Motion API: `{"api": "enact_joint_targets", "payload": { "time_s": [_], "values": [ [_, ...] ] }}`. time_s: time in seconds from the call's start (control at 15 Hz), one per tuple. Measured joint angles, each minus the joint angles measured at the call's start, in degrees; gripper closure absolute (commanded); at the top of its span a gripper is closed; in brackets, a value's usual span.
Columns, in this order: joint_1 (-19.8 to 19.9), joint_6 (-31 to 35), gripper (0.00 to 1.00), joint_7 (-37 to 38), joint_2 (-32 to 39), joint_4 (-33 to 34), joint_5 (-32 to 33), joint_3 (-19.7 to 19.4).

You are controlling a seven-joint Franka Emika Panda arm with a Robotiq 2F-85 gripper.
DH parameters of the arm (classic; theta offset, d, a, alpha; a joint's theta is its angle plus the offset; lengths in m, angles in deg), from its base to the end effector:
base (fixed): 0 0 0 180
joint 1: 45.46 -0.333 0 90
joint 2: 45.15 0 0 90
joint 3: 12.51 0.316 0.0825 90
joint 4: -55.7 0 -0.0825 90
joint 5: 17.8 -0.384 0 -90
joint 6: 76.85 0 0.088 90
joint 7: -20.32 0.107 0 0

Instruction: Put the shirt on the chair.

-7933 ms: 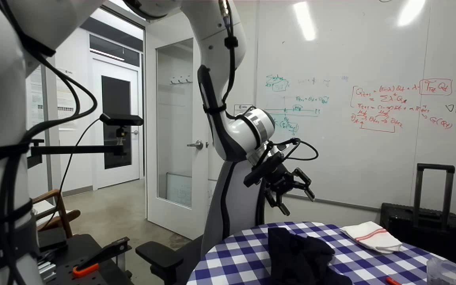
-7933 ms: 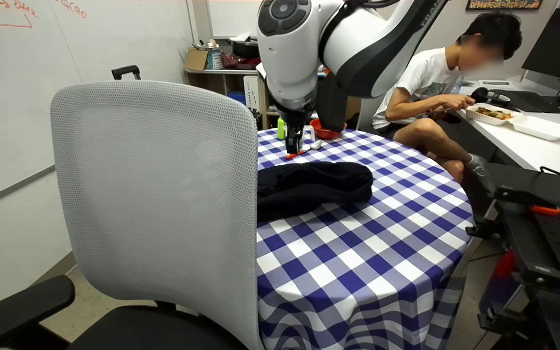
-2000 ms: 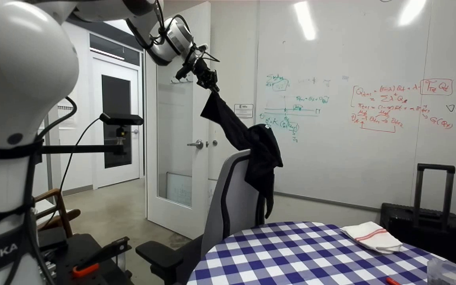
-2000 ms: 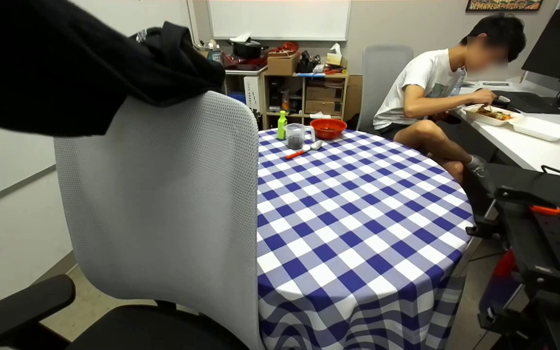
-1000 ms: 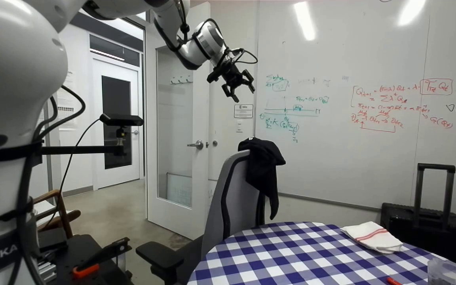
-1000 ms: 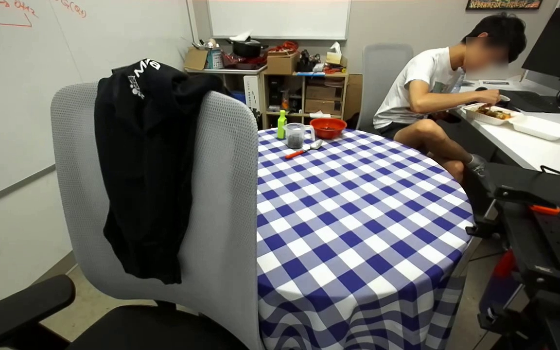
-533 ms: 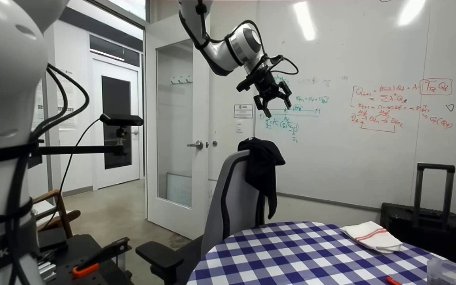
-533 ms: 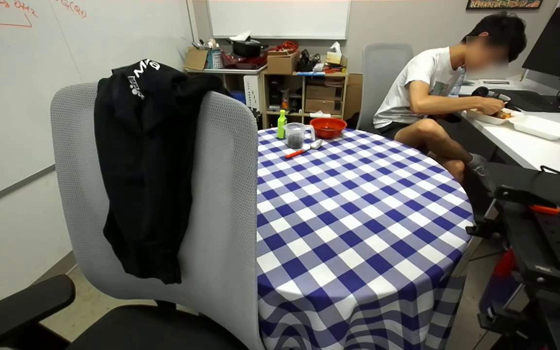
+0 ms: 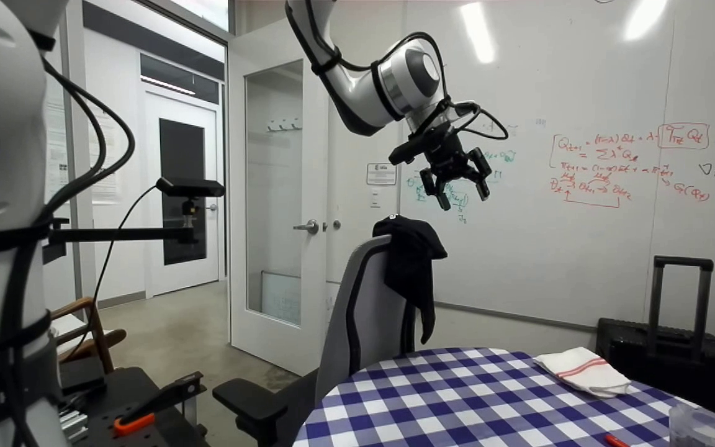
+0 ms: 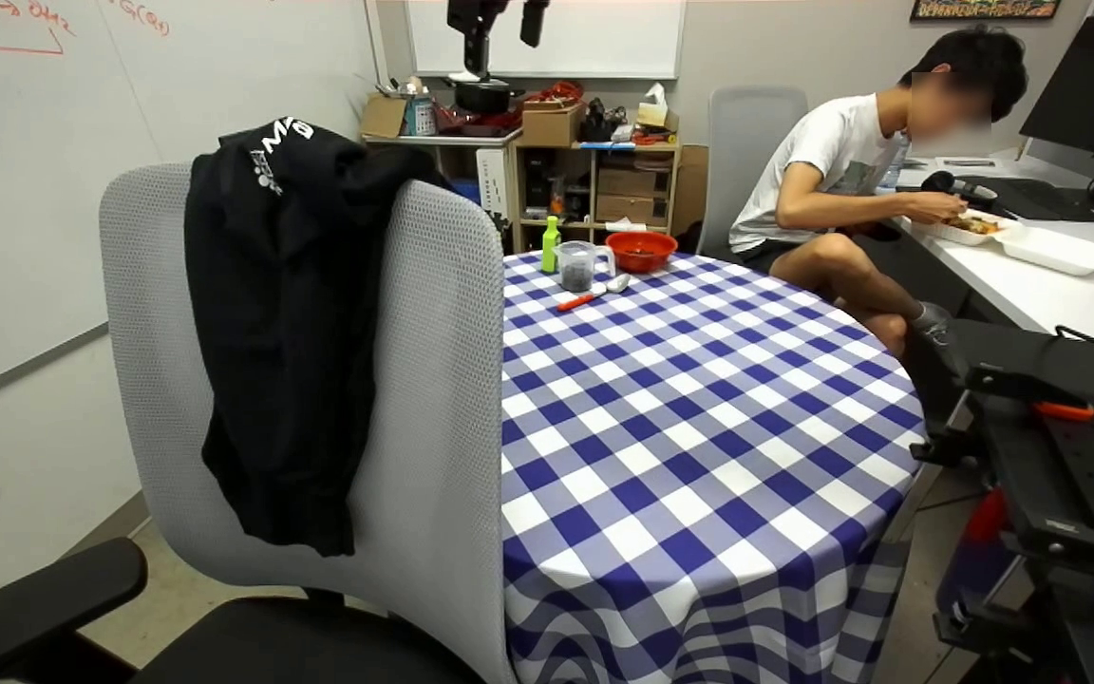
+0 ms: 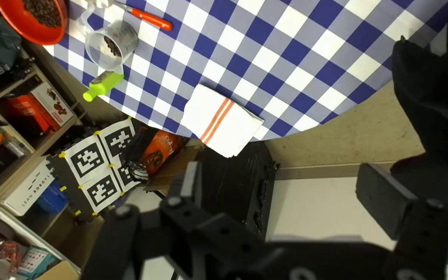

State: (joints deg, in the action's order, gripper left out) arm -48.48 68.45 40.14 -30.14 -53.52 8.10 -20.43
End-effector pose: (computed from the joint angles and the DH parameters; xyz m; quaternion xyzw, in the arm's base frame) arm 0.6437 -0.0447 0.4012 0.9673 -0.0451 0.1982 0.1515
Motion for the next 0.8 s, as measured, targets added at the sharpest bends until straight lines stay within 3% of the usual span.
{"api": "enact_joint_targets", "payload": {
  "time_s": [0.27, 0.47, 0.8],
  "values": [
    [2.0, 6.5, 0.00, 2.9, -5.9, -13.4, 0.1, -2.1],
    [4.3, 6.9, 0.00, 2.5, -11.0, -23.7, -0.2, -2.5],
    [8.3, 10.9, 0.00, -8.9, -20.8, -39.4, -9.9, -2.5]
  ]
}}
